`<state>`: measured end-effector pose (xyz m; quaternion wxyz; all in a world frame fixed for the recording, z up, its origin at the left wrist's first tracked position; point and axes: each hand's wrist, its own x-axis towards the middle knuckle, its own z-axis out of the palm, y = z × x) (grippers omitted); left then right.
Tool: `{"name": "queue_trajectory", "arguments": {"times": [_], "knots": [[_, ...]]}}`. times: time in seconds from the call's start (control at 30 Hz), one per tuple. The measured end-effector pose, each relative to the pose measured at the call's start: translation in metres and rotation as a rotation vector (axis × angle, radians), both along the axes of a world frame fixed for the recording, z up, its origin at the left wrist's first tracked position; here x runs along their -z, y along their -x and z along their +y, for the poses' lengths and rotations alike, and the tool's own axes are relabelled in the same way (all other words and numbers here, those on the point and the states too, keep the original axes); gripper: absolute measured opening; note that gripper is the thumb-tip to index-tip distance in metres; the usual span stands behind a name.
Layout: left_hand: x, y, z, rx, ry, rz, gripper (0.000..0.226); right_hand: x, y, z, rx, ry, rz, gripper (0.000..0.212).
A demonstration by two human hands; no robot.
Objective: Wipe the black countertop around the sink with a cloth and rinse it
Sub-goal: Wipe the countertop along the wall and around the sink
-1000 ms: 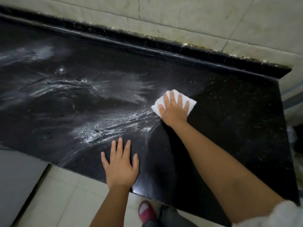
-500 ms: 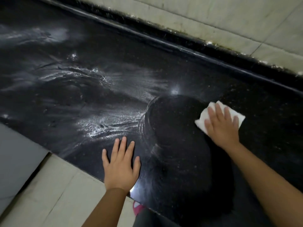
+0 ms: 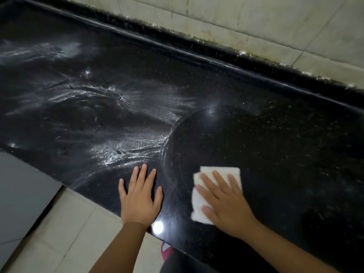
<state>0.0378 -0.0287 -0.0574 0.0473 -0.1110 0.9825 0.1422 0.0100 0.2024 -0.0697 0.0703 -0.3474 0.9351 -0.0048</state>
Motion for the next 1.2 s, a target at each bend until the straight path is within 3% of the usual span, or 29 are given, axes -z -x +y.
{"name": "queue_trajectory", "arguments": {"times": [0.07, 0.2, 0.3, 0.4, 0.5, 0.63, 0.83, 0.93, 1.03, 1.13, 1.2], "knots": [[0.0, 0.0, 0.0, 0.036, 0.047, -0.011, 0.052, 0.0, -0.001, 0.051, 0.081, -0.044, -0.002, 0.05], [-0.002, 0.004, 0.004, 0.064, 0.151, 0.017, 0.049, -0.021, 0.067, 0.113, 0.572, -0.055, -0.034, 0.061], [-0.002, 0.018, 0.009, 0.067, 0.131, 0.108, 0.051, -0.029, 0.135, 0.12, 0.945, 0.004, -0.129, 0.052], [0.001, 0.038, 0.011, 0.03, 0.122, 0.11, 0.057, -0.031, 0.194, 0.097, 1.091, 0.035, -0.172, 0.053], [0.008, 0.047, 0.008, 0.037, 0.108, 0.026, 0.062, -0.029, 0.228, 0.058, 1.053, 0.013, -0.238, 0.053], [0.009, 0.048, 0.012, 0.002, 0.045, 0.005, 0.081, -0.027, 0.232, 0.002, 0.728, 0.016, -0.248, 0.054], [0.004, 0.049, 0.014, -0.031, 0.013, 0.021, 0.074, -0.007, 0.121, 0.008, 0.153, -0.039, -0.076, 0.058], [0.009, 0.049, 0.012, -0.005, 0.029, 0.014, 0.061, -0.006, 0.109, 0.078, 0.249, -0.111, -0.068, 0.057], [0.01, 0.051, 0.009, 0.04, 0.114, 0.048, 0.054, -0.02, 0.147, 0.13, 0.668, -0.037, -0.021, 0.056], [0.009, 0.052, 0.009, 0.026, 0.145, 0.042, 0.059, -0.03, 0.205, 0.128, 1.095, 0.05, -0.083, 0.054], [0.01, 0.052, 0.009, 0.019, 0.144, 0.03, 0.066, -0.031, 0.244, 0.098, 1.176, 0.042, -0.106, 0.054]]}}
